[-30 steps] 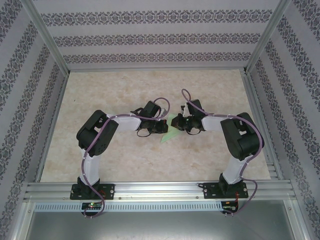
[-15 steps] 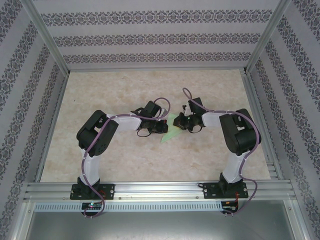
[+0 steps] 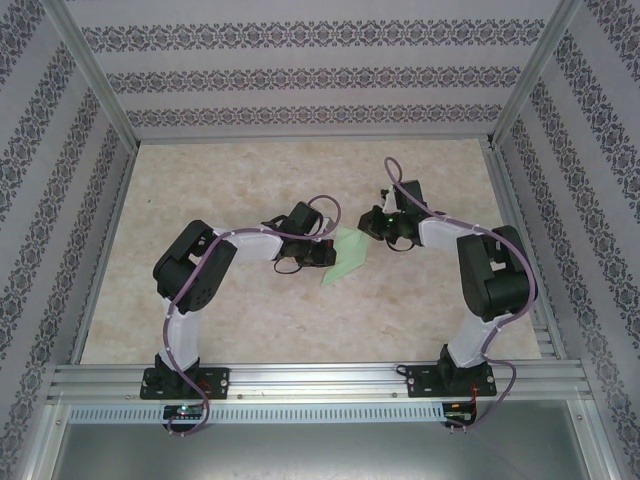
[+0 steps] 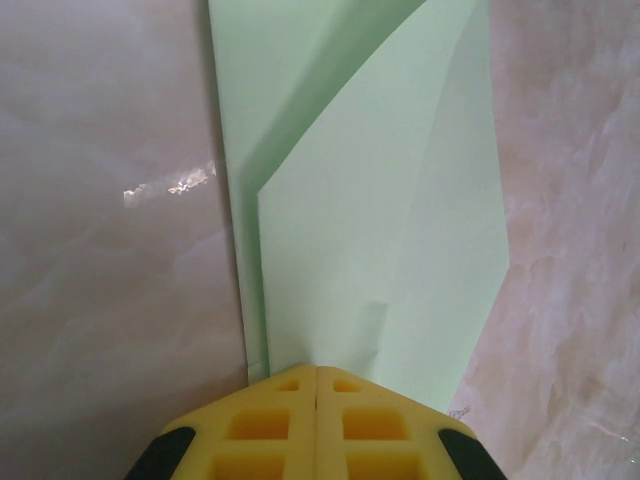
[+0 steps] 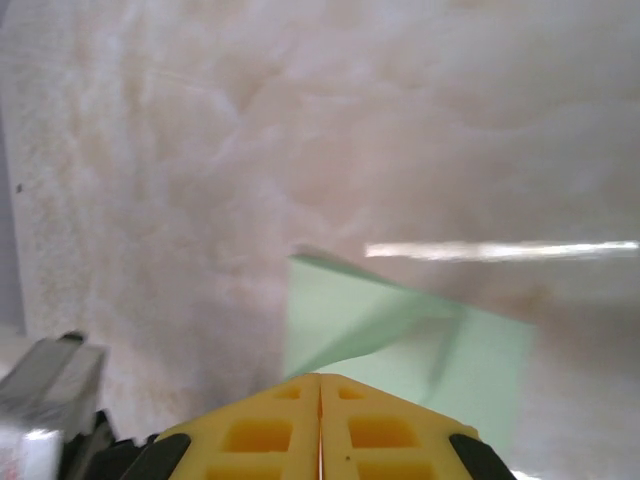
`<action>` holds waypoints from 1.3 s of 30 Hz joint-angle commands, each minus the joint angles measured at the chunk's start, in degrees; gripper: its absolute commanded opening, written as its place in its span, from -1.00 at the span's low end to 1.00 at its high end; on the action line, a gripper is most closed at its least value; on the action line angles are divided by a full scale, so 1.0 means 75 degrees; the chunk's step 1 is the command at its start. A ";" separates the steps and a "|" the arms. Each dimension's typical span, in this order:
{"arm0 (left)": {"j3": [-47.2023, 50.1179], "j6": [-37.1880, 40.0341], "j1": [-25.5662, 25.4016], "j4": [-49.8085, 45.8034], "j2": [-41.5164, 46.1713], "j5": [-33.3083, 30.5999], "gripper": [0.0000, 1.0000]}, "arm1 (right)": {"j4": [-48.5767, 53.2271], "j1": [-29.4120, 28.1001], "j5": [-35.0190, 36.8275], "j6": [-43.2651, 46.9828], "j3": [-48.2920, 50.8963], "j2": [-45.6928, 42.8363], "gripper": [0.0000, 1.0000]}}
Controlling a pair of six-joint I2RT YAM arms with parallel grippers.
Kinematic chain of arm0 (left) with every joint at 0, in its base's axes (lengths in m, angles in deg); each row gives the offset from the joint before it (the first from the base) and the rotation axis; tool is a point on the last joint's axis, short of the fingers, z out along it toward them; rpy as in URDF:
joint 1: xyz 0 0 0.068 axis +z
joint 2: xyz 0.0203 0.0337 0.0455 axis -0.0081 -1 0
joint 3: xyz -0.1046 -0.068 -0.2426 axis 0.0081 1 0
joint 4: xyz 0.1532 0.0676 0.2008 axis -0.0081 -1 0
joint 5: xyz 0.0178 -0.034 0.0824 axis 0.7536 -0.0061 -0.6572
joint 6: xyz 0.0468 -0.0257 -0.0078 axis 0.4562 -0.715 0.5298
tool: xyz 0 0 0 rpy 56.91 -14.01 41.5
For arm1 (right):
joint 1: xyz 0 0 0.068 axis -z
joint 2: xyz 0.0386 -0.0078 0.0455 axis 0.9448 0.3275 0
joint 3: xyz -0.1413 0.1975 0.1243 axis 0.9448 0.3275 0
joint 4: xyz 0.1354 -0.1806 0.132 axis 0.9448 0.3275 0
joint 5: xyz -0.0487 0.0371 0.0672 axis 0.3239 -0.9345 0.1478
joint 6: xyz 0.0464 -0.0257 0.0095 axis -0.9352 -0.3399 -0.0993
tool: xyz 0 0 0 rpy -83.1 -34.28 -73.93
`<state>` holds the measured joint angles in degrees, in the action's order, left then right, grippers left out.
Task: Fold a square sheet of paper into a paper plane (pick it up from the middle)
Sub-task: Fourth fold the wing at the center of the table.
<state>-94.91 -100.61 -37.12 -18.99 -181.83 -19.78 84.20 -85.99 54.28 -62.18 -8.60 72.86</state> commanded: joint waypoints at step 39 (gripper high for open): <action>0.0404 0.0131 -0.0046 -0.1142 -0.0372 -0.0417 -1.00 | 0.0239 0.0753 0.0236 0.0189 -0.0703 0.0509 -0.85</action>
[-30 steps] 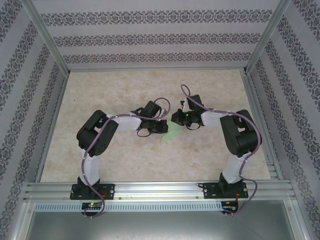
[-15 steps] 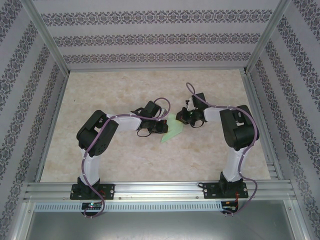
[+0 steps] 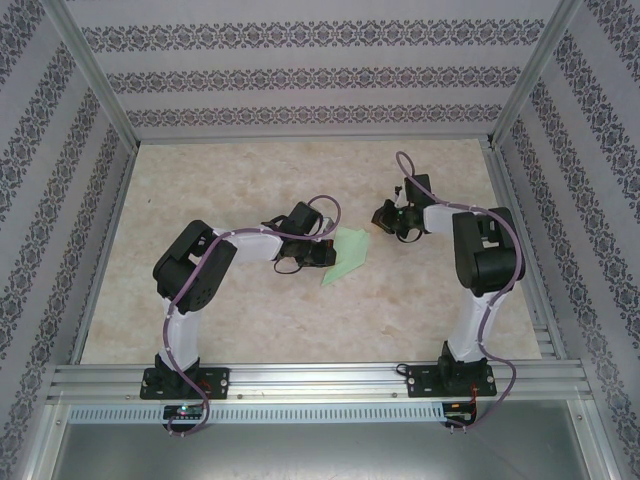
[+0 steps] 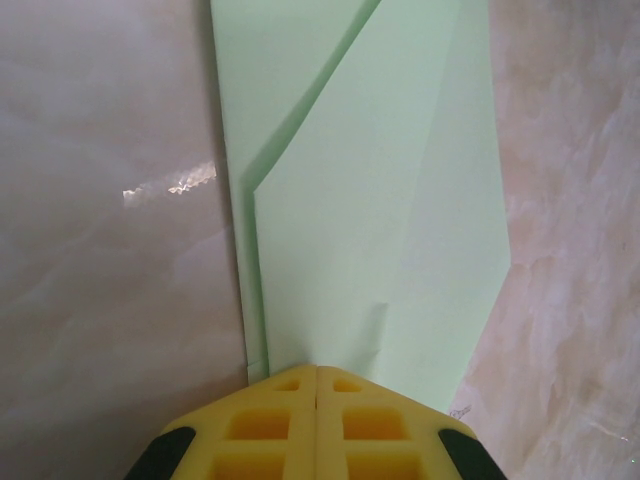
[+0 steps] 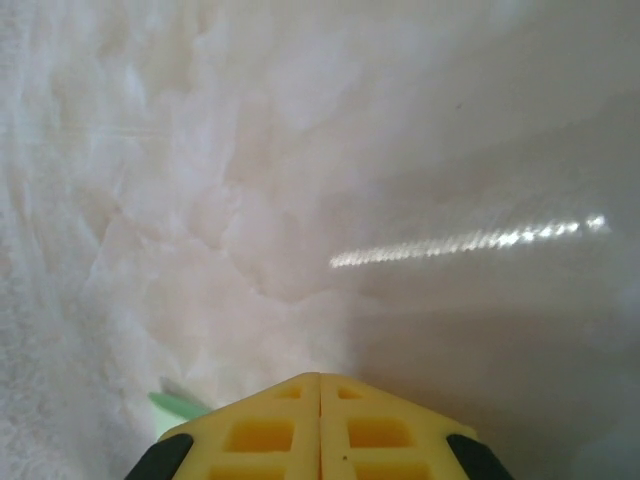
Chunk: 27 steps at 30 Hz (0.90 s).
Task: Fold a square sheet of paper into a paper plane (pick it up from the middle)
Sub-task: Fourth fold the wing at the center of the table.
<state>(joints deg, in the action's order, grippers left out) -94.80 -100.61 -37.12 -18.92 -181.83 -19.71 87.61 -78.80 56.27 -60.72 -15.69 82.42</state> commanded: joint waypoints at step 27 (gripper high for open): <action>0.0116 0.0030 -0.0041 -0.0350 0.0527 0.0337 -0.98 | -0.1221 -0.1853 0.0167 -0.1311 0.1916 -0.0356 -0.87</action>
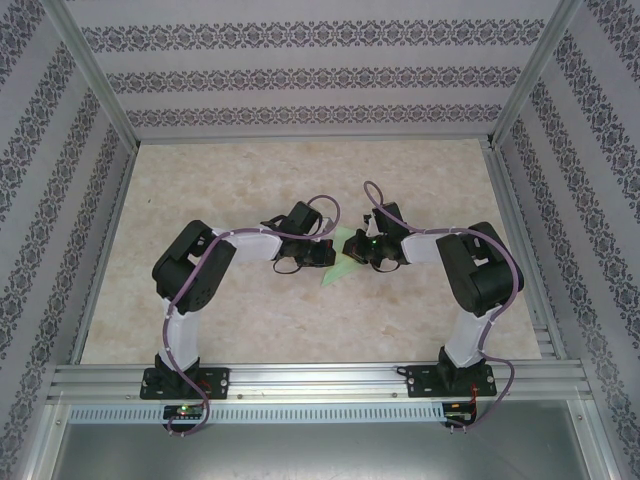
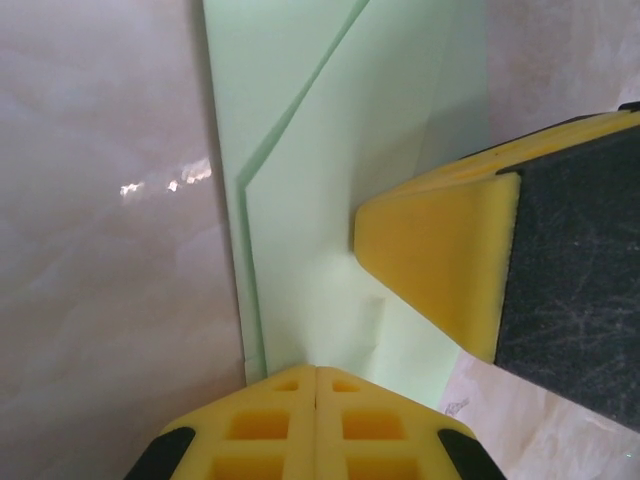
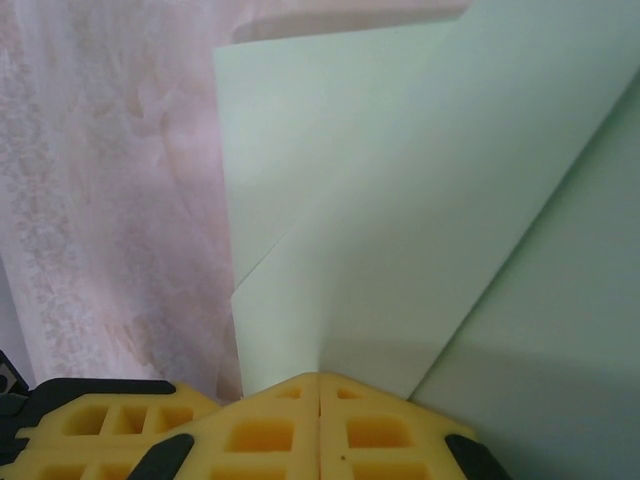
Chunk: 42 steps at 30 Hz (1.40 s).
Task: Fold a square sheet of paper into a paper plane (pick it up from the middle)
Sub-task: Fourth fold the wing at the center of the table.
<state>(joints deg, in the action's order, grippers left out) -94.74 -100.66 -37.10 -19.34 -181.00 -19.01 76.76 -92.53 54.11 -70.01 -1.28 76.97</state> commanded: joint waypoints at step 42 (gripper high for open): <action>0.0943 -0.0682 -0.0336 -0.0206 0.0532 0.0119 -0.51 | 0.0933 -0.0021 0.0736 -0.0018 -0.0142 0.0525 -0.87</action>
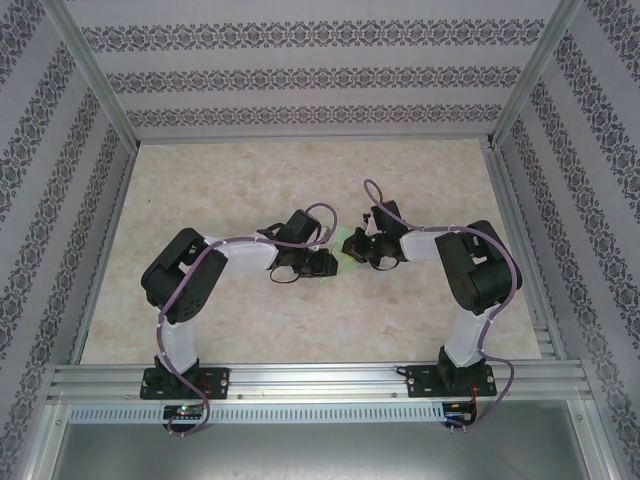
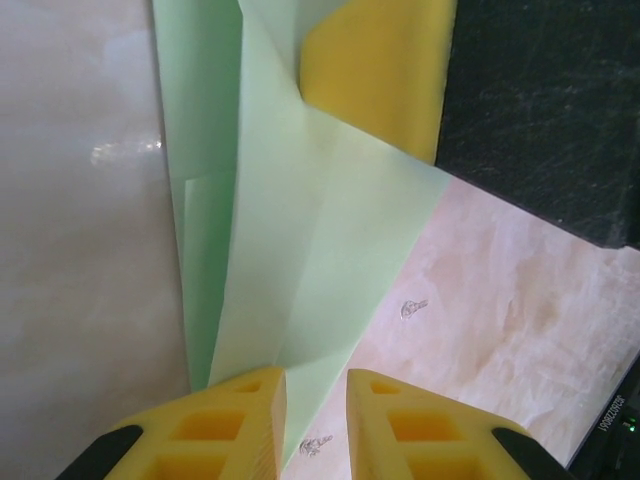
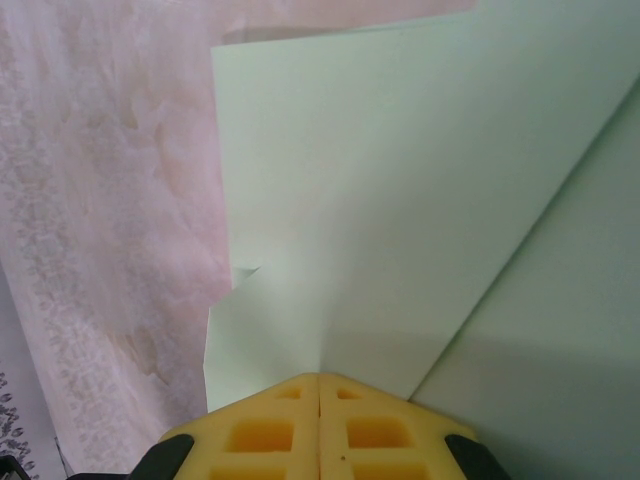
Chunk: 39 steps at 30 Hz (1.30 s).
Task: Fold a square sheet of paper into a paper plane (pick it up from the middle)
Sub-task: Fourth fold the wing at the center of the table.
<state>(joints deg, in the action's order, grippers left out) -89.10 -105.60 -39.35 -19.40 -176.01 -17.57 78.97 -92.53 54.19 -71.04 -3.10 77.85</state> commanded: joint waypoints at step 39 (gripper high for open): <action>0.0094 0.0117 0.0304 0.0226 -0.0415 0.0774 -0.63 | 0.0749 -0.0043 0.0549 0.0267 0.0073 0.0571 -0.87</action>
<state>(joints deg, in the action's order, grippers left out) -90.67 -105.84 -37.05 -16.04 -179.95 -12.35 79.17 -92.53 53.87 -70.82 -3.34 78.09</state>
